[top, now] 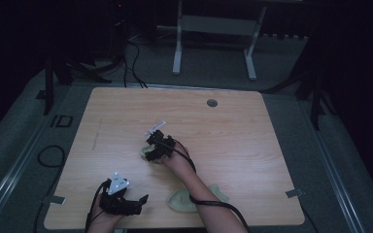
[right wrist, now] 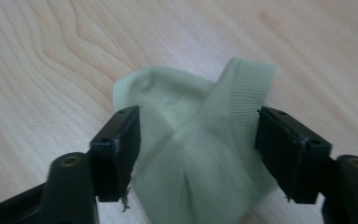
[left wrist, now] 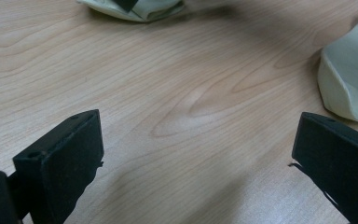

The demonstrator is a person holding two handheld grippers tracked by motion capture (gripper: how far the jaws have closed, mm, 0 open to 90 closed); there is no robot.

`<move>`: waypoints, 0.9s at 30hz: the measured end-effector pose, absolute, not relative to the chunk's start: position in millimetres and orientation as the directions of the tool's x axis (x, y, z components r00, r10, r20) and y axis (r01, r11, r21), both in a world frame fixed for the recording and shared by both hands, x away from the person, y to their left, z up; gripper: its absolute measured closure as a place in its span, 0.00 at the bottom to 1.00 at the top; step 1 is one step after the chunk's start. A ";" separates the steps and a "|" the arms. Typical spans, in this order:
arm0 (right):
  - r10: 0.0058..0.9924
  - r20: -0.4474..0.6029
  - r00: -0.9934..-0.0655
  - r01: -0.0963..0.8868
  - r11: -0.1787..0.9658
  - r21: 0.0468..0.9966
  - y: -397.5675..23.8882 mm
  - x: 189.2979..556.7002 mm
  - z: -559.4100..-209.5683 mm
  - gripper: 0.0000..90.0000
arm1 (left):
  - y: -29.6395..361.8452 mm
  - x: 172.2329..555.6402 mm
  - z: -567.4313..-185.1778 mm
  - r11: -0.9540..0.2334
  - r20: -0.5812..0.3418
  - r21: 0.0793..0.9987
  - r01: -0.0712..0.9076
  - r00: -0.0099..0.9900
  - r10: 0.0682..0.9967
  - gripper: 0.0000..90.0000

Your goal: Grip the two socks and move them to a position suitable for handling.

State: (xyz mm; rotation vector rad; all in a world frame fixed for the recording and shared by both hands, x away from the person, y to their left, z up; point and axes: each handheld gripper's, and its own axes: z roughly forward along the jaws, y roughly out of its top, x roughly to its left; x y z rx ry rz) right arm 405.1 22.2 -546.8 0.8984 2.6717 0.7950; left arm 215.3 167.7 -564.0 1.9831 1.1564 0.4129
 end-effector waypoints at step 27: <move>0.615 -0.153 -0.774 0.385 0.647 0.658 -54.1 377.5 -484.5 0.89 | 160.1 214.7 -566.6 -0.296 -0.104 0.751 0.590 0.549 0.829 0.02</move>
